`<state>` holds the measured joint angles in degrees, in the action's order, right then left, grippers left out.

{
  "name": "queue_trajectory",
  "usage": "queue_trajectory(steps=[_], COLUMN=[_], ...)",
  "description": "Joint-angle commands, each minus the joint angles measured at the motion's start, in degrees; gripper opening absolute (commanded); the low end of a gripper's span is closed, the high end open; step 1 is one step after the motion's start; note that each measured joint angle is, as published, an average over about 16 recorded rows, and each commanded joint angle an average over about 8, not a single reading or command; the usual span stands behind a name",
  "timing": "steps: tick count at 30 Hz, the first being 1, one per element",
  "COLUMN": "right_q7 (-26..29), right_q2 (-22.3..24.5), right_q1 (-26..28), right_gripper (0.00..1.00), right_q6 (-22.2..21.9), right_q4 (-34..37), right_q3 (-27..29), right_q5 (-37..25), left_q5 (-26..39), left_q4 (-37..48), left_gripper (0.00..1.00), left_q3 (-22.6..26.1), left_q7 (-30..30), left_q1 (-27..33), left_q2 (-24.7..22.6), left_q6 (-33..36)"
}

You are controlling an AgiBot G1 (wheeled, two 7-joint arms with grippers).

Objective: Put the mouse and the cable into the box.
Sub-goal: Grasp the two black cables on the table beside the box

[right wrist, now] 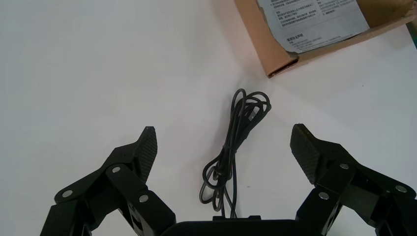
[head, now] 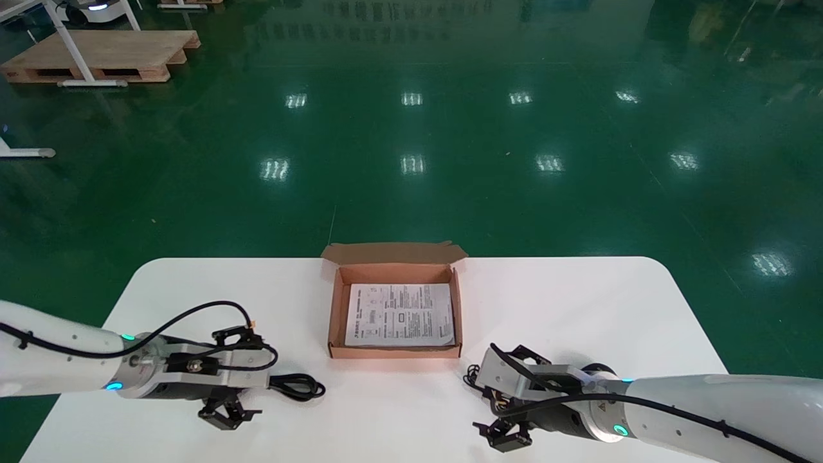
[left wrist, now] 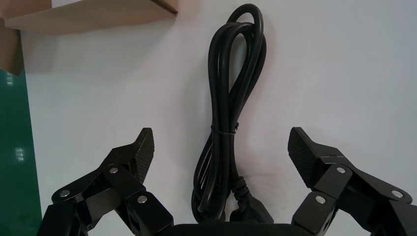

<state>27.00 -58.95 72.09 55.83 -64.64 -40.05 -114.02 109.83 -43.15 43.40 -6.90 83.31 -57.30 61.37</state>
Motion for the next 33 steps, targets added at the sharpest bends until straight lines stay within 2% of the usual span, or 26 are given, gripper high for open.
queue_trajectory(steps=[1, 8, 17, 26, 33], right_q7=[0.18, 0.03, 0.04, 0.11, 0.08], right_q2=[-0.09, 0.04, 0.02, -0.02, -1.73], right_q1=[-0.03, -0.04, -0.04, -0.09, -0.79], right_gripper=[1.0, 1.0, 1.0, 1.0, 1.0], right_q6=[-0.15, -0.03, -0.06, -0.14, -2.49], right_q4=[-0.08, -0.07, -0.08, -0.02, 2.73], right_q3=[-0.11, 0.0, -0.01, -0.04, -0.72], right_q5=[-0.41, 0.05, 0.0, -0.13, -2.38], left_q5=[0.0, 0.35, 3.07, 3.11, 3.11], left_q4=[0.5, 0.29, 3.02, 5.52, 5.83], left_gripper=[1.0, 1.0, 1.0, 1.0, 1.0], left_q3=[-0.01, 0.16, 1.11, 1.24, 1.26], left_q7=[-0.16, -0.02, -1.16, -2.63, -2.79], left_q1=[0.15, -0.18, -1.19, -0.95, -0.88], left_q2=[-0.19, -0.24, -3.02, -4.48, -4.66], left_q6=[-0.06, -0.53, -5.68, -6.92, -7.03])
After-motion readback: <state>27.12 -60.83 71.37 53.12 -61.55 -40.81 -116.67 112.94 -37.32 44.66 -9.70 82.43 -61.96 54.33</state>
